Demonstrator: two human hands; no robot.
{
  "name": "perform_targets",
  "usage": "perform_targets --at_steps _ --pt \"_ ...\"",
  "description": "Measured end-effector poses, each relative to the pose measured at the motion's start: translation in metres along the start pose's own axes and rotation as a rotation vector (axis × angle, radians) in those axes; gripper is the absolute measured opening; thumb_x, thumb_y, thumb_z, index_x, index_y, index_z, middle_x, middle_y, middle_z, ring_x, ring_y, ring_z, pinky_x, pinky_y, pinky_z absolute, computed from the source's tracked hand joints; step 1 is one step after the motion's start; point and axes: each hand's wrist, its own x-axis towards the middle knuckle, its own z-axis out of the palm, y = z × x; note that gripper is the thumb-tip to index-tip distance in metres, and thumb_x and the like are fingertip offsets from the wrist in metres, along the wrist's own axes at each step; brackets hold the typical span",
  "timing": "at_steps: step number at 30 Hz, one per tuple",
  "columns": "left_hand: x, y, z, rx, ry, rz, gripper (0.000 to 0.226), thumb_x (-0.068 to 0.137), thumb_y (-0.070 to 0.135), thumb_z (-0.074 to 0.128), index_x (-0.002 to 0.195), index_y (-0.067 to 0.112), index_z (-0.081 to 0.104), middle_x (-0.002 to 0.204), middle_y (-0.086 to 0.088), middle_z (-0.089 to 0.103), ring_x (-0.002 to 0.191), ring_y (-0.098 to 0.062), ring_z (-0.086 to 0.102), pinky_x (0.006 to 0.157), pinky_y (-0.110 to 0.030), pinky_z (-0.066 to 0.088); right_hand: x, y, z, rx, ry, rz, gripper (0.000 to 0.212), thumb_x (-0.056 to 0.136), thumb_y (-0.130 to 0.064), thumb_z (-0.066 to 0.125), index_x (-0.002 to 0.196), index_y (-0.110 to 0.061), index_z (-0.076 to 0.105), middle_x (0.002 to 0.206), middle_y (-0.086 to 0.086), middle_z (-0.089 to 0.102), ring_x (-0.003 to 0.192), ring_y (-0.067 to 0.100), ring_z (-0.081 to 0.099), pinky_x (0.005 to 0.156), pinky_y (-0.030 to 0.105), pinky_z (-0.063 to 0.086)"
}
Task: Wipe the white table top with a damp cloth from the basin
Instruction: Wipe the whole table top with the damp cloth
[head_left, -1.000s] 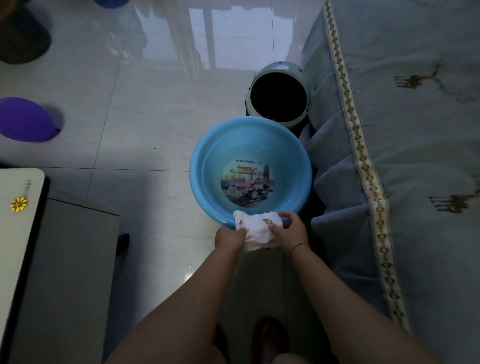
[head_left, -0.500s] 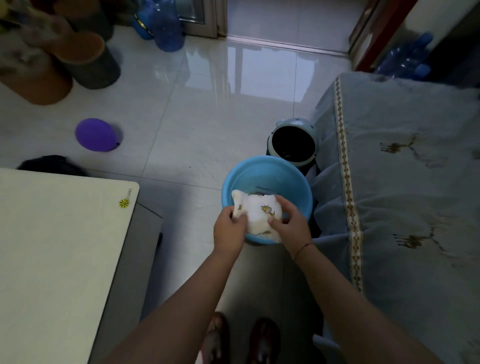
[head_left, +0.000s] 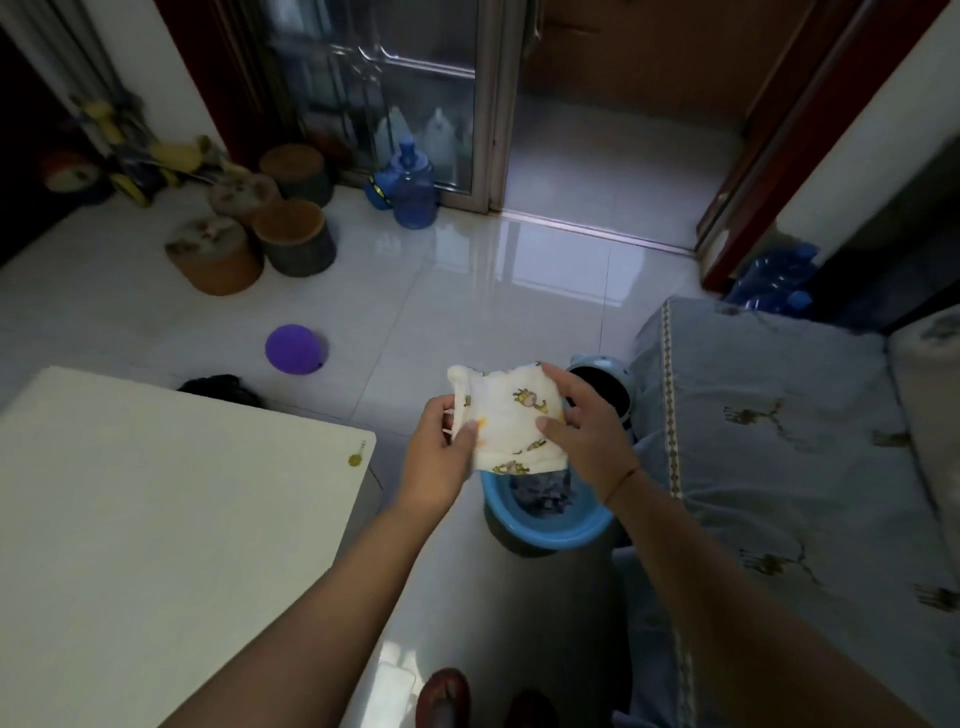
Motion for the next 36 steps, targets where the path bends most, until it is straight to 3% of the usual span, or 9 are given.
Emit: perform_targets --at_steps 6,9,13,18,21,25,33,36 --pt "-0.06 0.041 -0.061 -0.115 0.144 0.094 0.026 0.097 0.013 0.052 0.119 0.026 0.048 0.107 0.001 0.062 0.096 -0.016 0.061 0.081 -0.031 0.053 -0.026 -0.069 0.035 0.052 -0.17 -0.104 0.059 0.084 0.012 0.059 0.126 -0.029 0.051 0.126 0.008 0.06 0.098 0.021 0.065 0.08 0.036 0.057" --pt "-0.093 0.046 -0.086 -0.131 0.247 0.092 0.026 0.097 0.014 0.051 0.12 0.026 0.049 0.109 0.0 0.062 0.098 -0.022 0.062 0.079 -0.04 0.053 -0.036 -0.089 0.058 0.066 -0.291 -0.124 0.059 0.084 0.01 0.061 0.12 -0.035 0.053 0.121 0.004 0.062 0.093 0.016 0.066 0.075 0.031 0.057" --pt "-0.152 0.047 -0.117 -0.174 0.446 0.065 0.025 0.098 0.015 0.048 0.121 0.025 0.046 0.11 -0.004 0.06 0.095 -0.022 0.061 0.064 -0.026 0.045 -0.063 -0.114 0.097 0.059 -0.488 -0.158 0.058 0.083 0.011 0.061 0.125 -0.027 0.051 0.118 0.002 0.062 0.094 0.018 0.067 0.078 0.036 0.057" --pt "-0.24 0.028 -0.153 -0.223 0.672 -0.008 0.026 0.098 0.017 0.047 0.121 0.03 0.046 0.103 -0.004 0.06 0.082 -0.018 0.06 0.052 -0.016 0.042 -0.124 -0.132 0.155 0.054 -0.727 -0.16 0.06 0.083 0.013 0.059 0.134 -0.016 0.048 0.117 0.001 0.063 0.09 0.011 0.069 0.076 0.028 0.058" --pt "-0.307 0.007 -0.177 -0.271 0.818 -0.053 0.027 0.097 0.018 0.047 0.121 0.032 0.047 0.1 -0.004 0.059 0.079 -0.017 0.059 0.056 -0.02 0.044 -0.176 -0.136 0.196 0.018 -0.886 -0.175 0.061 0.083 0.013 0.059 0.137 -0.013 0.046 0.123 0.008 0.06 0.088 0.01 0.069 0.077 0.028 0.058" --pt "-0.402 -0.026 -0.202 -0.326 1.01 -0.108 0.028 0.097 0.019 0.048 0.122 0.031 0.048 0.101 -0.004 0.058 0.08 -0.016 0.059 0.064 -0.028 0.048 -0.255 -0.131 0.255 -0.013 -1.098 -0.225 0.061 0.082 0.014 0.058 0.132 -0.019 0.048 0.122 0.004 0.06 0.079 0.009 0.069 0.069 0.024 0.056" --pt "-0.612 -0.108 -0.244 -0.412 1.323 -0.227 0.028 0.097 0.016 0.049 0.122 0.029 0.049 0.1 -0.004 0.055 0.075 -0.016 0.057 0.049 -0.022 0.044 -0.452 -0.097 0.366 -0.101 -1.412 -0.263 0.062 0.081 0.01 0.061 0.129 -0.027 0.051 0.121 -0.002 0.06 0.068 0.006 0.064 0.065 0.023 0.054" --pt "-0.684 -0.141 -0.257 -0.439 1.393 -0.267 0.029 0.097 0.014 0.048 0.122 0.027 0.05 0.102 -0.007 0.055 0.076 -0.019 0.058 0.052 -0.024 0.045 -0.527 -0.077 0.4 -0.121 -1.49 -0.232 0.062 0.081 0.012 0.06 0.13 -0.026 0.052 0.122 -0.002 0.059 0.07 0.011 0.063 0.069 0.027 0.056"
